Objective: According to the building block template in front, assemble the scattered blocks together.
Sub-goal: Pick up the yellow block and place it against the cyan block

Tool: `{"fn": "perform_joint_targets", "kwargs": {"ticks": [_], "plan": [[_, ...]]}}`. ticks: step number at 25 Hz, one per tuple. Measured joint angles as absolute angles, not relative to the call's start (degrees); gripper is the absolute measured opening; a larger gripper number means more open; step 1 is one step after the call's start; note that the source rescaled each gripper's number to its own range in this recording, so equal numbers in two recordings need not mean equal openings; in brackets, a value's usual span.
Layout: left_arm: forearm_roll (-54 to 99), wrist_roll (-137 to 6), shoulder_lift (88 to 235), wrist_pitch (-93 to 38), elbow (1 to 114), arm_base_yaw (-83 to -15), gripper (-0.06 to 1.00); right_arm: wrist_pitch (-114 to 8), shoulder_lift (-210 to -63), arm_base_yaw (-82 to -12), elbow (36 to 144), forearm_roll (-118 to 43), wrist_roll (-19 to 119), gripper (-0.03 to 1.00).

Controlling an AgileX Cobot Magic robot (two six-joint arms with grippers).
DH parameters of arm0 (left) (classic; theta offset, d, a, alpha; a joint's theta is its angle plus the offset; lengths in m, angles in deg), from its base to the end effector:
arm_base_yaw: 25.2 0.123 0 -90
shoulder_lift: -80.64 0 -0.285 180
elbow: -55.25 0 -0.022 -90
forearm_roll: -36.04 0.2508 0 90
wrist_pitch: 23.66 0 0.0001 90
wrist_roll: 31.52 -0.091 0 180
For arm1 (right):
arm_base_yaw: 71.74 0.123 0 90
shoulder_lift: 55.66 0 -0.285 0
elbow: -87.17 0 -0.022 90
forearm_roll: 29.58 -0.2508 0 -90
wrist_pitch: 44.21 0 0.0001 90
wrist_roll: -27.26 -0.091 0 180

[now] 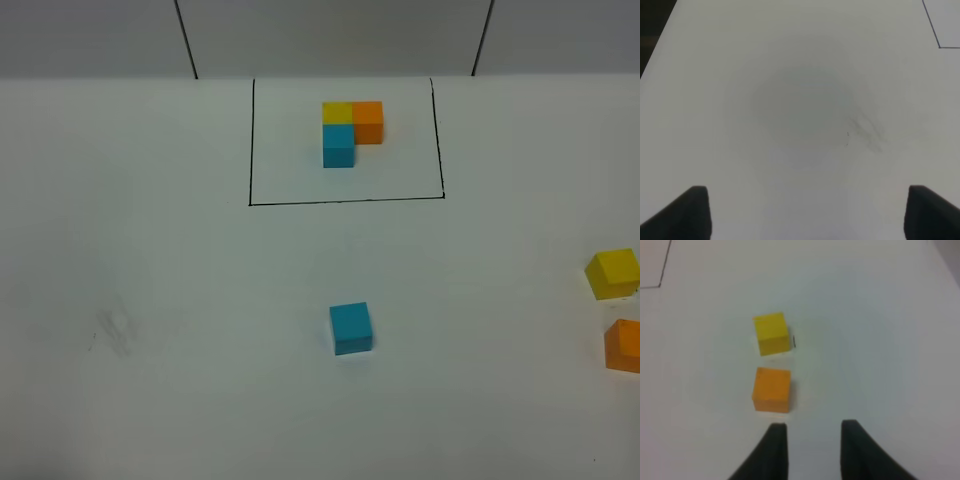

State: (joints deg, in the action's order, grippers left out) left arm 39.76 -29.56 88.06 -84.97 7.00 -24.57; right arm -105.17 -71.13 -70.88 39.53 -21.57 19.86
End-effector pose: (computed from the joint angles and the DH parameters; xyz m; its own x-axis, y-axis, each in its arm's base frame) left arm -0.0070 0.0051 0.2782 -0.4527 -0.0080 -0.8916 -0.0631 0.9977 0.0231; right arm 0.0142 -0.0109 0.2817 -0.5504 0.0522 -0.8333 0.1200 0.9926 -0.0171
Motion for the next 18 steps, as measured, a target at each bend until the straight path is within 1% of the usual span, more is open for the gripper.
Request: {"fn": "perform_joint_targets", "kwargs": {"ticks": [3,5,6,8,10,12,14,15,16,18], "plan": [[39.76,-29.56,88.06,-84.97,7.0,-24.57,0.66,-103.24,-80.59,-70.88,42.91,-21.71,19.86,0.01],[39.76,-29.56,88.06,-84.97,7.0,-24.57,0.66,-102.71,-88.75,-70.88,46.23,-21.38,19.98,0.03],[39.76,-29.56,88.06,-84.97,7.0,-24.57,0.66,-102.71,-92.4,-70.88,48.1,-21.27,20.41,0.06],[39.76,-29.56,88.06,-84.97,7.0,-24.57,0.66,-103.31,-101.49,-70.88,51.79,-21.27,22.75,0.14],[39.76,-29.56,88.06,-84.97,7.0,-24.57,0.66,-104.15,-109.45,-70.88,54.71,-21.27,26.53,0.3],[39.76,-29.56,88.06,-84.97,7.0,-24.57,0.66,-104.3,-117.08,-70.88,57.33,-21.48,31.95,0.51],[39.76,-29.56,88.06,-84.97,7.0,-24.57,0.66,-103.71,-123.06,-70.88,59.25,-22.26,35.93,0.77],[39.76,-29.56,88.06,-84.97,7.0,-24.57,0.66,-102.79,-125.94,-70.88,60.14,-22.77,37.09,0.85],[39.76,-29.56,88.06,-84.97,7.0,-24.57,0.66,-101.24,-128.2,-70.88,60.83,-23.2,37.51,0.91],[39.76,-29.56,88.06,-84.97,7.0,-24.57,0.66,-97.79,-133.13,-70.88,62.37,-23.6,37.36,0.97]]}}
